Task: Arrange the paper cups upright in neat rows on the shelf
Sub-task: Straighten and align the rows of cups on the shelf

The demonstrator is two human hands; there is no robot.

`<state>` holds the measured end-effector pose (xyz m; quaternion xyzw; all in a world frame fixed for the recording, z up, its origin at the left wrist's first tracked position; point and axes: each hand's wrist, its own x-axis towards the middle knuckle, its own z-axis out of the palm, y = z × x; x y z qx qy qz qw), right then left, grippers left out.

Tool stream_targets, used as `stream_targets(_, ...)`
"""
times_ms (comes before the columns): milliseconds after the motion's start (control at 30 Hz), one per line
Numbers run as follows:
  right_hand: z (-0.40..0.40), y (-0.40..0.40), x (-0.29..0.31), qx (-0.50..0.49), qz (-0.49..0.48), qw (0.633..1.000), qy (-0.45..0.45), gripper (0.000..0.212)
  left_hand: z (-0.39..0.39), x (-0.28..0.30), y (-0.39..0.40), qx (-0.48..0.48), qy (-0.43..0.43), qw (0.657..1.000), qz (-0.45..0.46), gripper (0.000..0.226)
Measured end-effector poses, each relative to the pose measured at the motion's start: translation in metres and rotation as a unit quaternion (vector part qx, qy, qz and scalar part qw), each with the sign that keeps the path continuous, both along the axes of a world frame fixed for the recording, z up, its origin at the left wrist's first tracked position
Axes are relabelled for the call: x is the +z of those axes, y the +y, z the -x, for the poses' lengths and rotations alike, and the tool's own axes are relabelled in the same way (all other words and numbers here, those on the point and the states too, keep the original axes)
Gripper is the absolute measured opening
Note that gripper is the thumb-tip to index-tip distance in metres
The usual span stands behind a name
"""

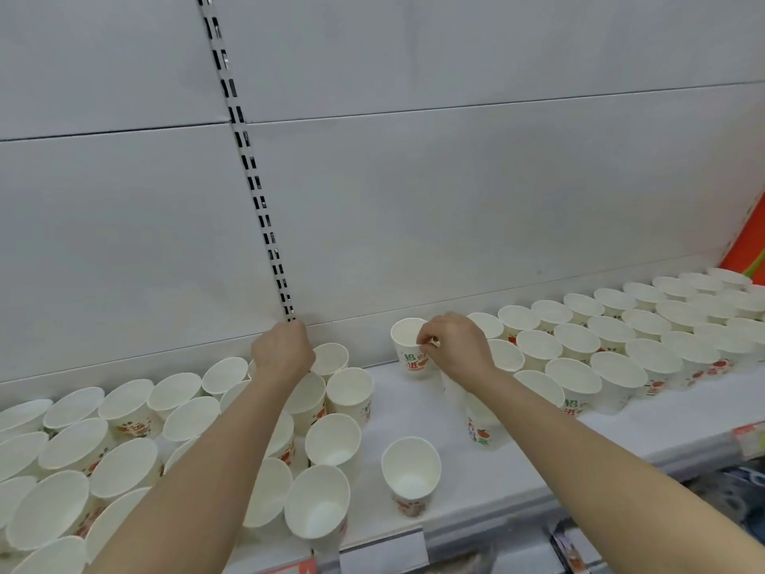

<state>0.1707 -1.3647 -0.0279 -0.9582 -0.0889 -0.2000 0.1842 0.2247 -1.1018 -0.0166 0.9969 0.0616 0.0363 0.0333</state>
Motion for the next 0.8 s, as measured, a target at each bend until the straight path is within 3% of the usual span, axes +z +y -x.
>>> stream_targets(233,-0.012,-0.001,-0.003,0.0,0.088,0.995,0.044,0.018,0.003,0.0,0.001,0.039,0.008,0.995,0.093,0.011)
stream_targets(500,-0.018,-0.008,-0.013,0.003,0.071,0.996,0.059,0.019,0.015,0.039,-0.019,0.033,-0.085,0.97,0.225,0.006)
stream_targets(600,-0.016,-0.015,-0.014,0.009,0.037,0.998,0.047,0.019,0.018,0.051,-0.038,0.005,-0.068,0.958,0.28,0.007)
stream_targets(800,-0.005,-0.03,-0.006,0.049,0.034,0.998,0.001,0.013,0.032,0.048,-0.075,-0.034,0.016,0.977,0.211,0.005)
